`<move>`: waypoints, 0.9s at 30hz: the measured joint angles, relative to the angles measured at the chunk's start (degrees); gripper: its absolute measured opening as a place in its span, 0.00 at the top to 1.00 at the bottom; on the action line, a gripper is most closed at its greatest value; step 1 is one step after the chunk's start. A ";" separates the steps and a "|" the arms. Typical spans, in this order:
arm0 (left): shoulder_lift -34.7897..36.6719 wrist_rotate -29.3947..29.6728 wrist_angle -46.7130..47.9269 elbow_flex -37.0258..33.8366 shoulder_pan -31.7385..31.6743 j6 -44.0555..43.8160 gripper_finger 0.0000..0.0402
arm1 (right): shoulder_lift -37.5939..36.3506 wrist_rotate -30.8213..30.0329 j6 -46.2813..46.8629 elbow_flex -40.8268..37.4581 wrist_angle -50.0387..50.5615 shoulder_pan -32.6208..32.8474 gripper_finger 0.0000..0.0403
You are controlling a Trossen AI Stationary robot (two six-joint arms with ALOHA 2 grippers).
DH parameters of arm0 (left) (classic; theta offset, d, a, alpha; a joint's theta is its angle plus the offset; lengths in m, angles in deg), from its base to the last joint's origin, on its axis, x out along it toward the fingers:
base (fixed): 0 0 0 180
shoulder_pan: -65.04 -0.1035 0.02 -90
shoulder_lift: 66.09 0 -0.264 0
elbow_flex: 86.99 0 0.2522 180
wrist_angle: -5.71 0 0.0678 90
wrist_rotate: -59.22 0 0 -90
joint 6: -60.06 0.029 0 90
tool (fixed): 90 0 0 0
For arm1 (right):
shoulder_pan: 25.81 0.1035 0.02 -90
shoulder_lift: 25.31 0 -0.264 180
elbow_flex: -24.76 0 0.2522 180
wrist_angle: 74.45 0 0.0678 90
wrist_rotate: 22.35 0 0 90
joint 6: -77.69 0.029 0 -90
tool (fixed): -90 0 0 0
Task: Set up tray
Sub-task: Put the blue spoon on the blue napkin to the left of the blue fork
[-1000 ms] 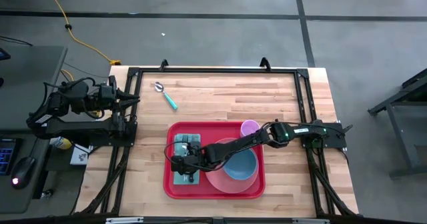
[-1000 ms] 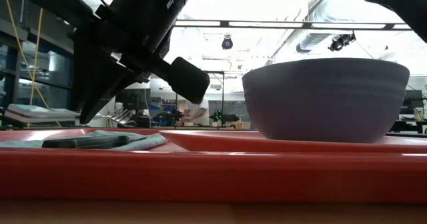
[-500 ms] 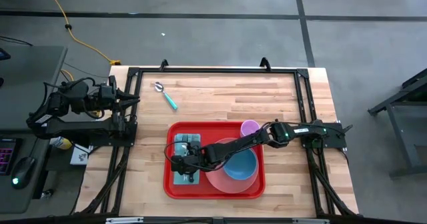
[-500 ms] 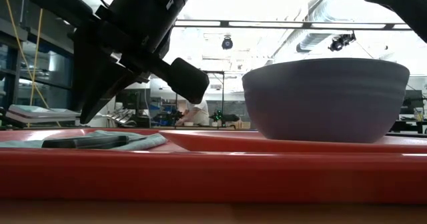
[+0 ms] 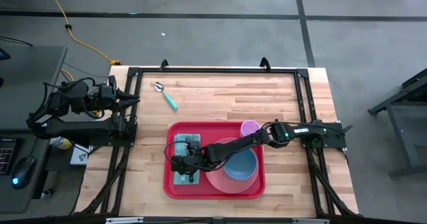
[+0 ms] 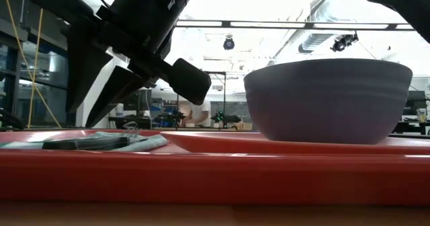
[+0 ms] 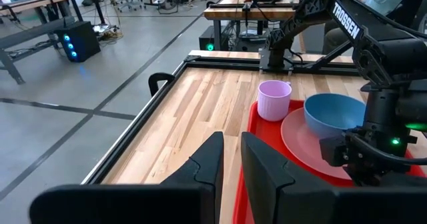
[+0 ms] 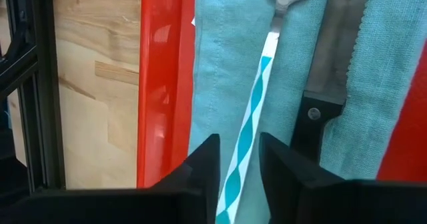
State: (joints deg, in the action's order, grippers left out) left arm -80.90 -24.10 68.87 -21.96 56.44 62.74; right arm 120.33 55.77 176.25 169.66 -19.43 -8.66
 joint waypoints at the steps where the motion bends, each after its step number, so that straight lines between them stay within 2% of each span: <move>1: -0.01 0.00 -0.01 0.00 -0.01 0.01 0.79 | 0.00 0.00 -0.02 0.01 0.00 0.00 0.79; 6: 0.00 0.00 0.01 0.00 0.00 0.03 0.79 | 0.02 -0.02 -0.22 0.01 0.00 0.04 0.76; 14: 0.00 -0.02 0.03 0.00 -0.02 0.21 0.79 | -0.04 -0.54 -4.24 0.01 -2.04 0.24 0.76; 27: 0.00 -0.02 0.05 0.00 -0.01 0.23 0.79 | -8.73 -8.75 -18.26 -0.05 -1.70 0.05 0.75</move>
State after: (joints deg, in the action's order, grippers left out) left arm -80.90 -24.12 68.93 -21.96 56.43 62.98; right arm 111.61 47.02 157.99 169.61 -21.13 -8.62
